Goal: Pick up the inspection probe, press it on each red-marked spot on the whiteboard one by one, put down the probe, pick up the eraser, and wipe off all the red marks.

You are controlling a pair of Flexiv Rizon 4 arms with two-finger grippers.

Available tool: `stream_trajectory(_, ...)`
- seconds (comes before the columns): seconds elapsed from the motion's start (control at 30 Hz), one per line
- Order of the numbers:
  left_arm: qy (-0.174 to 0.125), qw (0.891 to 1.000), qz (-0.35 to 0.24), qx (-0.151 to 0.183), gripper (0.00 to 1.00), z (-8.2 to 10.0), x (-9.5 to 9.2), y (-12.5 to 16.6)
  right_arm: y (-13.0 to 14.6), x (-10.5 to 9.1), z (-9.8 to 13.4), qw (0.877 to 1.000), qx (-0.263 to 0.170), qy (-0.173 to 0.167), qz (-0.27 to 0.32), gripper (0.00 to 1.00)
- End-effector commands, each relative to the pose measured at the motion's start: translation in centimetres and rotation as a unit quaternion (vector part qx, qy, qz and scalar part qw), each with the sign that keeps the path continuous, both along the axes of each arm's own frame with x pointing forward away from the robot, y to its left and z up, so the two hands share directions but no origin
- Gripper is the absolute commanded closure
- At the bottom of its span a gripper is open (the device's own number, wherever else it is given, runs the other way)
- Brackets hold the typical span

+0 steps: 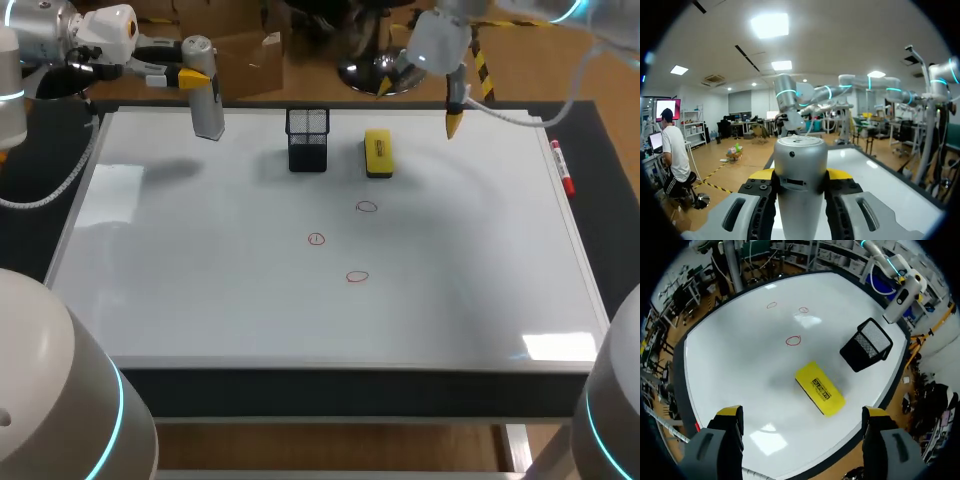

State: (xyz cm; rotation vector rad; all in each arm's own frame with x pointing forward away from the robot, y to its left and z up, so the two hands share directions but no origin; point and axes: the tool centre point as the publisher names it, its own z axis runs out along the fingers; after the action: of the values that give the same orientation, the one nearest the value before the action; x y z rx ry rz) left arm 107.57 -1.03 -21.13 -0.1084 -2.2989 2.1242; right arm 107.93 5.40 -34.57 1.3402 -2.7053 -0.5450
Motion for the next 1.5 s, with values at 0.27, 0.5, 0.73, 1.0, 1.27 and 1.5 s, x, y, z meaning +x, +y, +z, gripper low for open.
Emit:
stream_trajectory(0.27, 0.0, 1.0, -0.001, 0.001, 1.0, 0.1, 0.0, 0.0, 1.9, 0.0, -0.4, 0.971, -0.093, 0.006, 0.219, 0.0)
stream_trajectory(0.5, 0.0, 1.0, -0.001, 0.001, 1.0, 0.1, 0.0, 0.0, 1.9, 0.6, -0.9, 0.971, -0.096, 0.012, 0.22, 0.0)
stream_trajectory(0.73, 0.0, 1.0, -0.001, 0.001, 1.0, 0.1, 0.0, 0.0, 1.9, 0.6, -0.9, 0.971, -0.096, 0.012, 0.22, 0.0)
stream_trajectory(1.0, 0.0, 1.0, -0.001, 0.001, 1.0, 0.1, 0.0, 0.0, 1.9, 0.6, -0.9, 0.971, -0.096, 0.012, 0.22, 0.0)
stream_trajectory(1.27, 0.0, 1.0, -0.001, 0.001, 1.0, 0.1, 0.0, 0.0, 3.3, 0.6, -3.4, 0.963, -0.087, 0.012, 0.256, 0.0)
stream_trajectory(1.5, 0.0, 1.0, -0.001, 0.001, 1.0, 0.1, 0.0, 0.0, 4.2, 0.3, -5.2, 0.961, -0.096, -0.009, 0.26, 0.0)
